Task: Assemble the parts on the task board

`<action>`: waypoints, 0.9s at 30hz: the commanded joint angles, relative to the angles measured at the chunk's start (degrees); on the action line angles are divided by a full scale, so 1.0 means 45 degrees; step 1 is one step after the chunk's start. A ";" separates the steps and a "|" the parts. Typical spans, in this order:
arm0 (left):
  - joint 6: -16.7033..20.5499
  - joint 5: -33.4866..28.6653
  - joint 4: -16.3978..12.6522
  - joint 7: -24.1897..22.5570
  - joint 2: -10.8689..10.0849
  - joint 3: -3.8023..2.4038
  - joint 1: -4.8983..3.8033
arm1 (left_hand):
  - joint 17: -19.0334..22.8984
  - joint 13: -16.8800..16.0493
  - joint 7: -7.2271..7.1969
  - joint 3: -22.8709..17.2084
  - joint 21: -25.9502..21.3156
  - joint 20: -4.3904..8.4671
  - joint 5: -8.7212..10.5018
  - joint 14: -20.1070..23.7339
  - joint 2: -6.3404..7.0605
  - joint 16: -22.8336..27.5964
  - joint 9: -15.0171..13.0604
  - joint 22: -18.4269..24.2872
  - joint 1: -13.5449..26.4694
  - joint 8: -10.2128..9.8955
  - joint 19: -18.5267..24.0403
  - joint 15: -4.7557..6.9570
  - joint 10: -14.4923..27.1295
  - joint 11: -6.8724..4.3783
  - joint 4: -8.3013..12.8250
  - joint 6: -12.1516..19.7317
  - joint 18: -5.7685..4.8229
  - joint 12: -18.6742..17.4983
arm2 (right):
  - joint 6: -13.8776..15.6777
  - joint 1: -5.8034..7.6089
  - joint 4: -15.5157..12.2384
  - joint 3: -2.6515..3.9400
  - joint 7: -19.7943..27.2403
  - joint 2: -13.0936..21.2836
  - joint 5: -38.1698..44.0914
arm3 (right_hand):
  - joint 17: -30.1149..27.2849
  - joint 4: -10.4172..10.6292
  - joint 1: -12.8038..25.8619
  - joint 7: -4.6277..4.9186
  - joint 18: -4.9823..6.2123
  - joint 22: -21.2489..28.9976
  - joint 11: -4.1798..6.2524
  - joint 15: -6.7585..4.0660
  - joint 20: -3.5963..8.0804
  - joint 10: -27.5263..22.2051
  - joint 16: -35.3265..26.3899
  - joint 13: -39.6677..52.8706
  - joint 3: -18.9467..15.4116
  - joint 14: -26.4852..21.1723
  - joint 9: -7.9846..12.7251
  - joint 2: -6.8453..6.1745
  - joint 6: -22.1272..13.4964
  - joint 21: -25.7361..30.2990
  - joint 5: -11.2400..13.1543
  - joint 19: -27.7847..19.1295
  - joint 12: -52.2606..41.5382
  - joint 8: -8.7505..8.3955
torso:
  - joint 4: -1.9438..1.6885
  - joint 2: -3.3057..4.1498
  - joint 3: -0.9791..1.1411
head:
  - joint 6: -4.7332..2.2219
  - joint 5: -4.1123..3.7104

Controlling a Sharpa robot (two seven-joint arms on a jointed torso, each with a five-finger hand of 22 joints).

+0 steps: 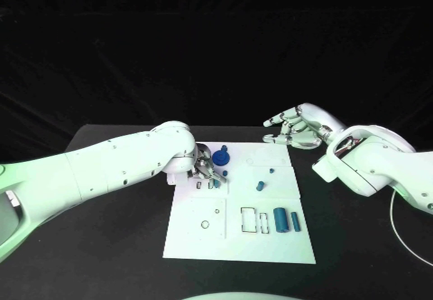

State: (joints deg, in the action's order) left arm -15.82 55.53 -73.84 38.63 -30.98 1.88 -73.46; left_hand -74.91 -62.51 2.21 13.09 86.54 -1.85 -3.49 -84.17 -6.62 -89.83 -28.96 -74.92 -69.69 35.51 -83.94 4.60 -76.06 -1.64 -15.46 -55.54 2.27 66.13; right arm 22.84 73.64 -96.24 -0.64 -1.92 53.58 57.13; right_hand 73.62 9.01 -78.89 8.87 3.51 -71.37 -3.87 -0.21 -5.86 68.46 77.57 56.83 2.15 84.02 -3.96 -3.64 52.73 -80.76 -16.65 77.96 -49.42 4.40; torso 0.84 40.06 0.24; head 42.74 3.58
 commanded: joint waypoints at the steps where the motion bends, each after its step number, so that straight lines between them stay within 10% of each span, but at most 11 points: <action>1: -0.0230 0.0044 0.0002 0.0023 0.0039 0.0002 -0.0014 | -0.3354 -0.0012 0.0010 -0.0056 0.0042 0.0115 -0.0052 -0.1295 -0.0018 -0.0038 -0.0074 -0.2100 -0.0179 0.0082 -0.0808 0.0093 -0.0044 -0.0009 0.0092 0.0125 -0.0222 0.0078 | -0.0213 0.0001 0.0011 0.0002 -0.0052 -0.0028 0.0115 | -0.0010 0.0026 -0.0107 0.0026 0.0180 0.0011 0.0011 -0.0063 0.0010 -0.0043 -0.0073 -0.0010 -0.0036 0.0473 -0.0015 0.0070 0.0101 0.0058 -0.0046 -0.0119 0.0050 0.0064 | -0.0009 -0.0004 0.0010 | 0.0015 -0.0001; 10: -0.0196 0.0002 -0.0010 0.0024 0.0059 0.0004 -0.0014 | -0.3354 -0.0023 -0.0028 -0.0618 0.0030 0.0128 -0.0095 -0.1295 -0.0312 -0.0038 -0.0319 -0.2101 -0.0918 0.0157 -0.0802 0.0115 -0.0024 -0.0042 0.0514 0.0278 -0.0219 0.0066 | -0.0275 0.0001 0.0037 0.0001 -0.0075 -0.0047 0.0117 | -0.0027 0.0032 -0.0106 0.0023 0.0183 0.0027 0.0013 -0.0066 0.0013 -0.0041 -0.0090 -0.0019 -0.0041 0.0471 -0.0016 0.0080 0.0111 0.0069 -0.0079 -0.0127 0.0048 0.0068 | -0.0003 0.0002 0.0006 | 0.0032 -0.0018; 17: 0.0146 -0.0261 -0.0114 -0.0016 -0.0018 -0.0005 -0.0014 | -0.3354 0.0139 -0.0113 -0.2700 -0.0035 0.0265 -0.0470 -0.1295 -0.0890 -0.0038 -0.0403 -0.2019 -0.3145 -0.0072 -0.0755 0.0245 0.0206 -0.0155 0.1987 0.0755 -0.0198 -0.0210 | -0.0350 -0.0001 0.0080 -0.0001 -0.0108 -0.0084 0.0118 | -0.0096 0.0037 -0.0105 0.0023 0.0199 0.0098 0.0014 -0.0067 0.0016 -0.0065 -0.0148 -0.0059 -0.0047 0.0455 -0.0015 0.0083 0.0114 0.0108 -0.0109 -0.0172 0.0090 0.0069 | -0.0006 0.0004 0.0009 | 0.0041 -0.0035; 27: 0.0525 -0.0809 -0.0668 -0.0093 -0.0548 -0.0045 -0.0013 | -0.3354 0.0261 0.0038 -0.7083 -0.0070 0.0138 -0.0569 -0.1295 0.0870 -0.0038 -0.0834 -0.2037 -0.1813 -0.0084 -0.0746 0.0104 0.0154 -0.0044 0.2175 0.0754 -0.0193 -0.0387 | -0.0458 -0.0005 0.0144 -0.0006 -0.0138 -0.0120 0.0119 | -0.0136 0.0046 -0.0098 0.0022 0.0208 0.0141 0.0013 -0.0067 0.0018 -0.0091 -0.0185 -0.0097 -0.0057 0.0445 -0.0014 0.0084 0.0117 0.0134 -0.0134 -0.0200 0.0127 0.0069 | -0.0023 -0.0005 0.0024 | 0.0083 -0.0073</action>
State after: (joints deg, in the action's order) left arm -14.66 53.61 -76.37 38.56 -33.35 1.75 -73.52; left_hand -74.95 -61.43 2.25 -9.36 86.54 -1.01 -6.17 -83.95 -3.06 -89.83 -32.78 -74.91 -77.72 35.01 -83.95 5.19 -75.24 -2.07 -15.92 -52.08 2.26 64.67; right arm 21.75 73.63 -95.64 -0.67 -2.39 53.10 57.15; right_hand 73.06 9.01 -79.12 9.07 3.50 -70.78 -3.89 -0.21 -5.86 68.48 77.11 56.45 2.15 84.02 -3.94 -3.41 52.94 -80.55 -16.86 77.54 -49.20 4.40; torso 0.81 40.07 0.30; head 43.08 3.28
